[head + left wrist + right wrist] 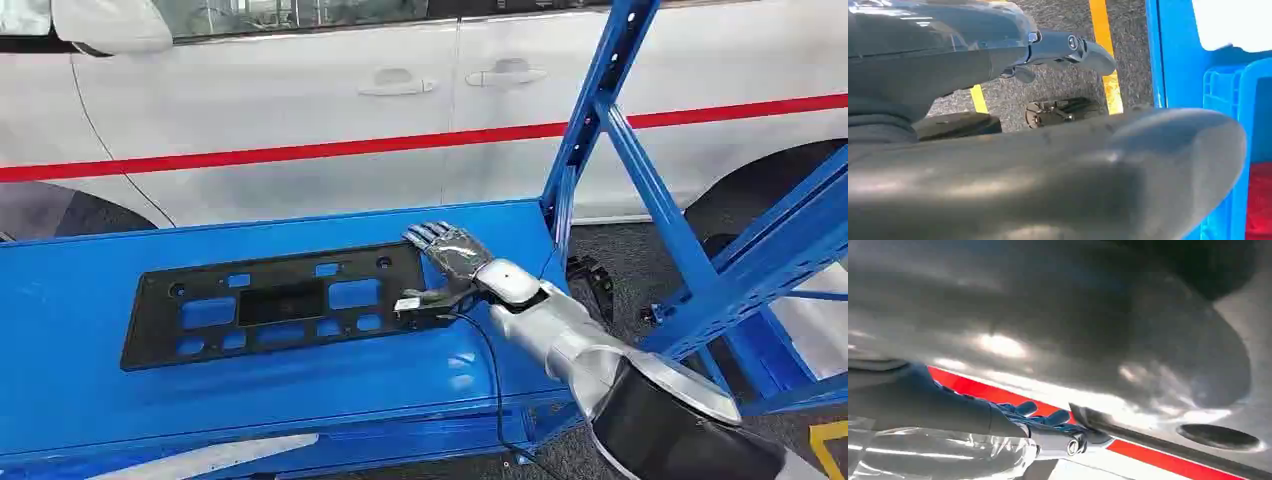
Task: Take the parts from the cabinet and place them on the table.
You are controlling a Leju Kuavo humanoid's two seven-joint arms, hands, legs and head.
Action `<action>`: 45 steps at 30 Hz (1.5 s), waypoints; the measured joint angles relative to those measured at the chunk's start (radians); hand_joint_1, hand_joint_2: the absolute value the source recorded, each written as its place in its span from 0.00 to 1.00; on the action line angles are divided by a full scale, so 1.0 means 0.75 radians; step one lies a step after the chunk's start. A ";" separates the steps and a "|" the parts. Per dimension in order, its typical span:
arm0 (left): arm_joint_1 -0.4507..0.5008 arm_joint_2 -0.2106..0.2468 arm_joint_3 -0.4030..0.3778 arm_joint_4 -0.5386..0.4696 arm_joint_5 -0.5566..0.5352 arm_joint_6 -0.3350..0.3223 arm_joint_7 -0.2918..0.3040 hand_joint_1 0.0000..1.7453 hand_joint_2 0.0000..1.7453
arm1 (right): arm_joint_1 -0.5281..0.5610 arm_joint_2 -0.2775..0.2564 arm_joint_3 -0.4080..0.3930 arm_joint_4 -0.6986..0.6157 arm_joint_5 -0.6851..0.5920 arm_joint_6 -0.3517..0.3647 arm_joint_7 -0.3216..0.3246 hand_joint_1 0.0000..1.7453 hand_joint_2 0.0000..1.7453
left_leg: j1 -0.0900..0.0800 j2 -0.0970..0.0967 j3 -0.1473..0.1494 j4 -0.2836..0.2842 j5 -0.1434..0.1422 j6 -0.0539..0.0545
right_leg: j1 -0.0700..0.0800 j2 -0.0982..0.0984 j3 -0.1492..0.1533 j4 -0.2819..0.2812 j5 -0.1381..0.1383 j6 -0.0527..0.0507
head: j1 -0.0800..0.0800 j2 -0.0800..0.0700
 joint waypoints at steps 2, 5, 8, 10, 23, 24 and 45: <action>0.000 0.002 0.000 0.000 0.000 0.000 0.000 0.00 0.00 | -0.012 -0.002 0.005 -0.011 0.009 0.005 -0.001 0.00 0.00 | 0.000 0.000 0.000 0.000 0.000 0.000 | 0.000 0.000 0.000 0.000 0.000 0.000 | 0.000 0.000; 0.001 0.003 0.000 0.000 0.000 0.000 0.002 0.00 0.00 | -0.039 -0.006 0.008 -0.027 0.015 0.015 0.006 0.00 0.00 | 0.000 0.000 0.000 0.000 0.000 0.000 | 0.000 0.000 0.000 0.000 0.000 0.000 | 0.000 0.000; 0.001 0.003 0.000 0.000 -0.002 -0.001 0.004 0.00 0.00 | -0.076 -0.011 0.008 -0.044 0.008 0.018 0.017 0.00 0.00 | 0.000 0.000 0.000 0.000 0.000 0.000 | 0.000 0.000 0.000 0.000 0.000 0.000 | 0.000 0.000; 0.001 0.003 0.000 0.000 -0.002 -0.001 0.004 0.00 0.00 | -0.102 -0.014 0.008 -0.047 0.005 0.027 0.017 0.00 0.00 | 0.000 0.000 0.000 0.000 0.000 0.000 | 0.000 0.000 0.000 0.000 0.000 0.000 | 0.000 0.000; 0.000 0.003 0.007 0.000 0.010 0.016 0.001 0.00 0.00 | -0.151 -0.013 0.016 -0.050 -0.009 0.068 -0.015 0.00 0.00 | 0.000 0.000 -0.001 0.000 0.000 0.000 | 0.000 0.000 -0.001 0.000 0.000 0.000 | 0.000 0.000; 0.001 0.003 0.008 0.000 0.010 0.017 0.001 0.00 0.00 | -0.151 -0.013 0.018 -0.049 -0.010 0.068 -0.016 0.00 0.00 | 0.000 0.000 -0.001 0.000 0.000 0.000 | 0.000 0.000 -0.001 0.000 0.000 0.000 | 0.000 0.000; 0.013 0.010 0.012 0.000 0.013 0.013 -0.002 0.00 0.00 | -0.163 -0.061 0.031 -0.092 -0.087 0.124 -0.071 0.00 0.00 | 0.000 0.000 -0.001 0.000 0.000 0.000 | 0.000 0.000 -0.001 0.000 0.000 0.000 | 0.000 0.000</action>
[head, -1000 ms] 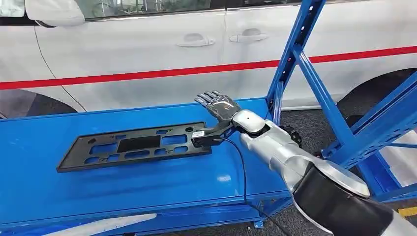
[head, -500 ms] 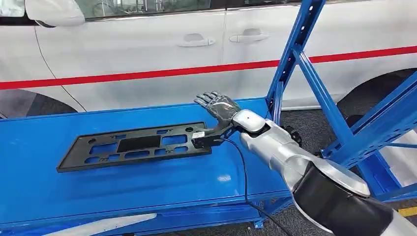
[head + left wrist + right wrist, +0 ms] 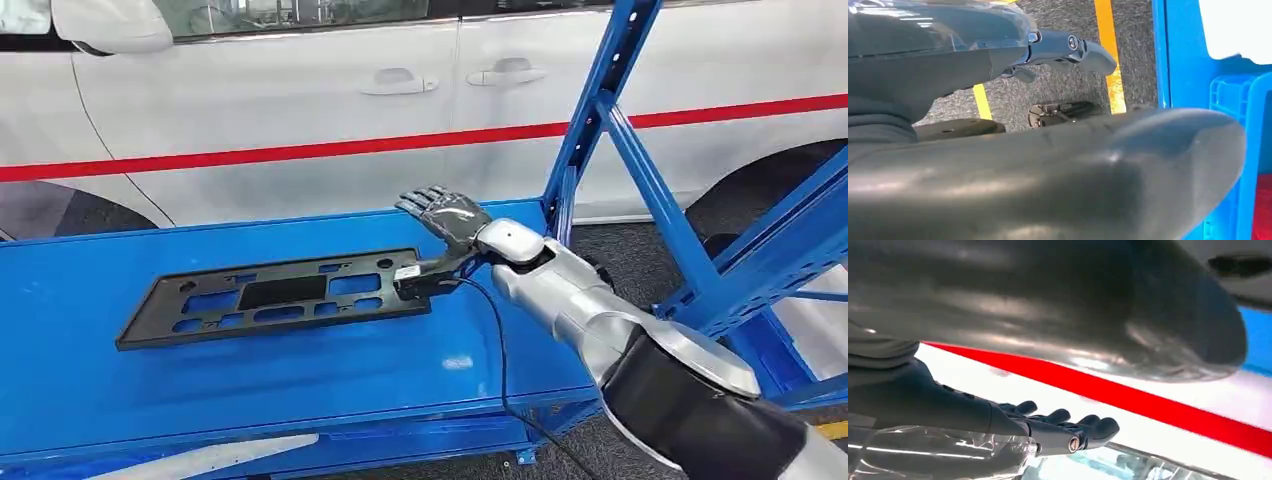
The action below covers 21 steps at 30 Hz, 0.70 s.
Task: Take the parts from the cabinet and place them on the table.
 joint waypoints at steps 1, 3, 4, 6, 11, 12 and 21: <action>0.002 0.001 0.000 0.000 0.001 0.001 0.000 0.00 0.00 | -0.001 -0.011 0.001 -0.016 -0.008 0.000 0.001 0.00 0.00 | 0.000 0.000 0.000 0.000 0.000 0.000 | 0.000 0.000 0.000 0.000 0.000 0.000 | 0.000 0.000; 0.004 0.001 0.001 0.000 -0.002 0.001 0.003 0.00 0.00 | -0.003 -0.039 0.001 -0.043 -0.037 0.013 0.003 0.00 0.00 | 0.000 0.000 0.000 0.000 0.000 0.000 | 0.000 0.000 0.000 0.000 0.000 0.000 | 0.000 0.000; 0.005 0.002 0.001 0.000 -0.003 0.001 0.004 0.00 0.00 | -0.003 -0.055 0.002 -0.056 -0.052 0.023 0.005 0.00 0.00 | 0.000 0.000 0.000 0.000 0.000 0.000 | 0.000 0.000 0.000 0.000 0.000 0.000 | 0.000 0.000; 0.006 0.004 0.001 0.000 -0.009 0.002 0.007 0.00 0.00 | -0.003 -0.086 0.006 -0.089 -0.082 0.038 0.009 0.00 0.00 | 0.000 0.000 0.000 0.000 0.000 0.000 | 0.000 0.000 0.000 0.000 0.000 0.000 | 0.000 0.000; 0.007 0.010 0.005 0.000 -0.015 0.004 0.018 0.00 0.00 | -0.006 -0.156 0.018 -0.180 -0.143 0.076 0.020 0.00 0.00 | 0.000 0.000 0.000 0.000 0.000 0.000 | 0.000 0.000 0.000 0.000 0.000 0.000 | 0.000 0.000; 0.007 0.011 0.006 0.000 -0.015 0.004 0.018 0.00 0.00 | -0.006 -0.168 0.022 -0.205 -0.152 0.080 0.020 0.00 0.00 | 0.000 0.000 0.000 0.000 0.000 0.000 | 0.000 0.000 0.000 0.000 0.000 0.000 | 0.000 0.000; 0.010 0.011 0.009 0.000 -0.016 0.012 0.012 0.00 0.00 | 0.008 -0.239 0.054 -0.322 -0.212 0.092 0.023 0.00 0.00 | -0.001 -0.002 -0.003 0.005 0.000 0.004 | -0.001 -0.001 0.002 0.000 0.000 0.004 | 0.000 0.000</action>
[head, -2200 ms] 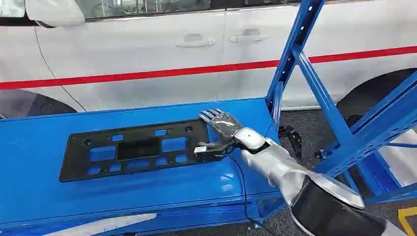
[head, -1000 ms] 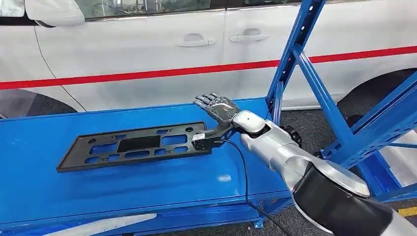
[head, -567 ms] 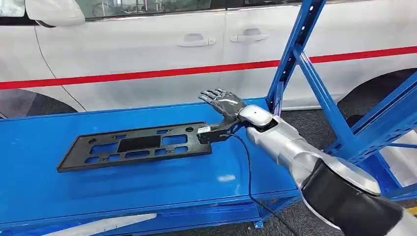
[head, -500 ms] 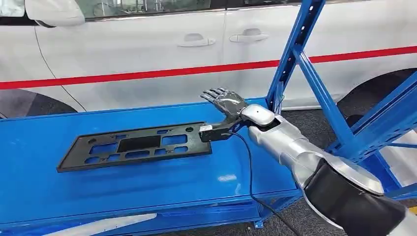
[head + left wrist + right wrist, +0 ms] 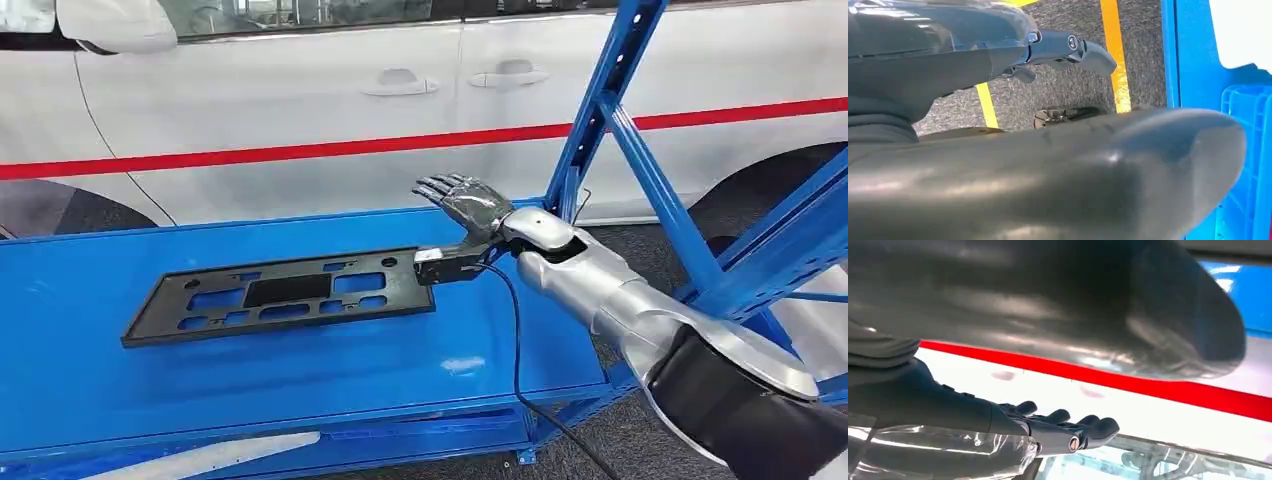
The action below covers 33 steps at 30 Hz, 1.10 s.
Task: Take the parts from the cabinet and place them on the table.
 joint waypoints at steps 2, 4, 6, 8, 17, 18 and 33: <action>0.000 0.000 0.001 0.000 0.001 0.001 -0.002 0.00 0.00 | 0.006 -0.009 0.007 -0.009 -0.004 -0.002 0.002 0.00 0.00 | 0.000 0.000 -0.001 0.002 0.000 0.001 | 0.000 0.000 0.000 0.000 0.001 0.001 | 0.000 0.000; 0.000 0.000 0.002 0.000 0.001 0.003 -0.002 0.00 0.00 | 0.022 -0.012 0.011 -0.016 -0.010 -0.006 0.003 0.00 0.00 | 0.000 0.000 -0.001 0.002 -0.001 0.002 | 0.000 0.000 0.000 -0.001 0.001 0.001 | 0.000 0.000; 0.000 0.000 0.006 0.000 0.003 0.008 -0.002 0.00 0.00 | 0.043 -0.012 0.014 -0.016 -0.022 -0.012 0.001 0.00 0.00 | -0.001 0.000 -0.002 0.003 -0.001 0.003 | 0.000 0.000 0.000 -0.001 0.002 0.002 | 0.000 0.000; 0.000 0.000 0.012 0.000 0.004 0.011 -0.002 0.00 0.00 | 0.060 -0.012 0.018 -0.016 -0.029 -0.017 -0.002 0.00 0.00 | -0.001 0.000 -0.002 0.003 -0.001 0.003 | 0.000 0.000 -0.001 -0.001 0.002 0.003 | 0.000 0.000; 0.000 -0.001 0.014 0.000 0.007 0.019 -0.002 0.00 0.00 | 0.143 -0.005 0.037 -0.017 -0.025 -0.101 -0.005 0.00 0.00 | 0.000 0.000 -0.002 0.002 -0.002 0.003 | 0.001 0.000 -0.001 -0.001 -0.001 0.004 | 0.000 0.000; 0.000 -0.001 0.014 0.000 0.007 0.020 -0.002 0.00 0.00 | 0.157 0.001 0.040 -0.012 -0.018 -0.117 -0.005 0.00 0.00 | 0.001 0.000 -0.002 0.002 -0.003 0.002 | 0.001 0.000 -0.001 -0.001 -0.001 0.003 | 0.000 0.000; 0.007 -0.001 0.018 0.000 0.007 0.035 -0.006 0.00 0.00 | 0.213 0.100 0.056 0.089 0.004 -0.131 -0.005 0.00 0.00 | 0.001 0.001 -0.002 0.002 -0.003 0.001 | 0.001 0.001 -0.001 0.000 -0.002 0.003 | 0.000 0.000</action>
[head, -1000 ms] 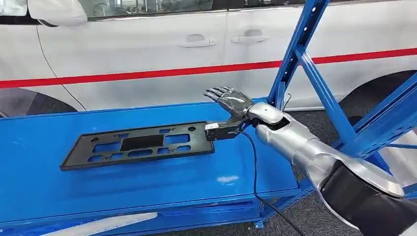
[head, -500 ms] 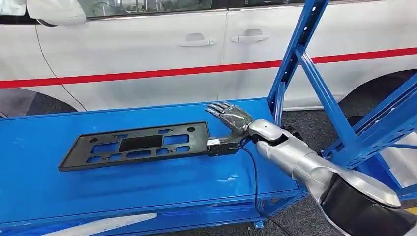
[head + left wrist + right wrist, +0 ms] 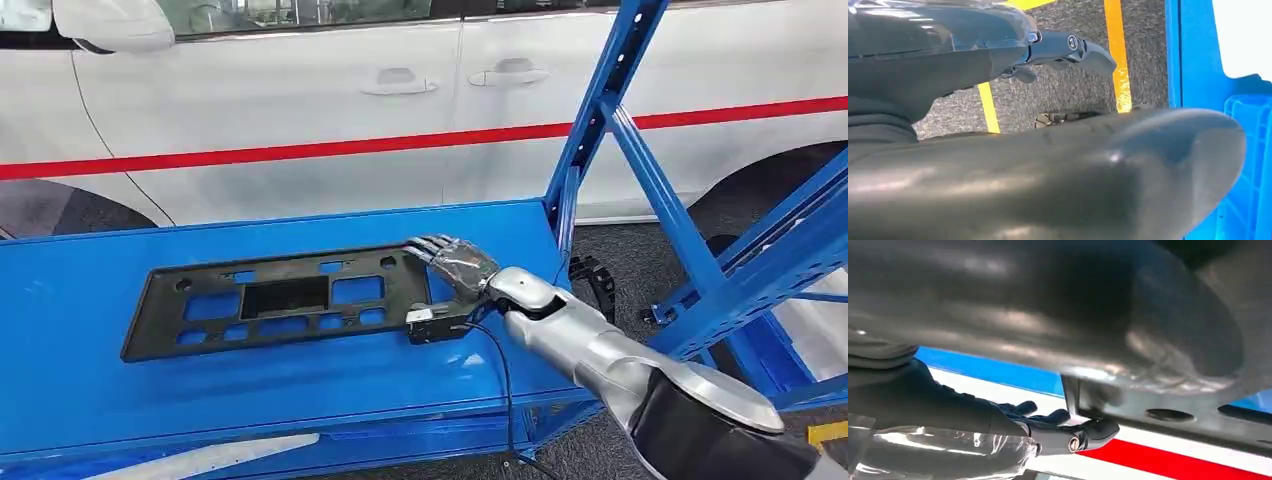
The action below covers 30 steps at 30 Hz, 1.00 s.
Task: Take the parts from the cabinet and place them on the table.
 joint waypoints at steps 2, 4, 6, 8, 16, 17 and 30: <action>0.000 0.000 0.000 0.000 -0.003 0.001 0.000 0.00 0.00 | 0.000 0.004 0.000 0.007 -0.001 0.004 0.000 0.00 0.00 | 0.000 0.000 0.000 0.000 0.000 0.000 | 0.000 0.000 0.000 0.000 0.000 0.000 | 0.000 0.000; 0.000 0.000 0.000 0.000 -0.003 0.001 0.000 0.00 0.00 | 0.000 0.006 0.000 0.011 -0.004 0.006 0.000 0.00 0.00 | 0.000 0.000 0.000 0.000 0.000 0.000 | 0.000 0.000 0.000 0.000 0.000 0.000 | 0.000 0.000; 0.000 0.000 0.000 0.000 -0.003 0.001 0.000 0.00 0.00 | 0.001 0.009 0.000 0.015 -0.004 0.006 0.000 0.00 0.00 | 0.000 0.000 0.000 0.000 0.000 0.000 | 0.000 0.000 0.000 0.000 0.000 0.000 | 0.000 0.000; 0.000 0.000 0.000 0.000 -0.004 0.001 0.001 0.00 0.00 | 0.001 0.012 0.000 0.019 -0.004 0.005 0.000 0.00 0.00 | 0.000 0.000 0.000 0.000 0.000 0.000 | 0.000 0.000 0.000 0.000 0.000 0.000 | 0.000 0.000; 0.000 -0.001 0.000 0.000 -0.007 0.000 0.012 0.00 0.00 | 0.002 0.022 -0.002 0.040 0.015 -0.021 0.007 0.00 0.00 | 0.000 0.000 0.000 0.000 0.000 0.000 | 0.000 0.000 0.000 0.000 0.000 0.000 | 0.000 0.000; 0.000 0.000 0.000 0.000 -0.007 0.000 0.012 0.00 0.00 | 0.001 0.022 -0.003 0.041 0.026 -0.026 0.007 0.00 0.00 | 0.000 0.000 0.000 0.000 0.000 0.000 | 0.000 0.000 0.000 0.000 0.000 0.000 | 0.000 0.000; 0.000 0.001 0.001 0.000 -0.007 0.000 0.013 0.00 0.00 | -0.306 -0.002 -0.020 -0.043 0.050 0.181 0.046 0.00 0.00 | 0.000 0.000 0.000 0.001 0.001 0.001 | 0.000 0.000 0.000 0.000 0.001 0.000 | 0.000 0.000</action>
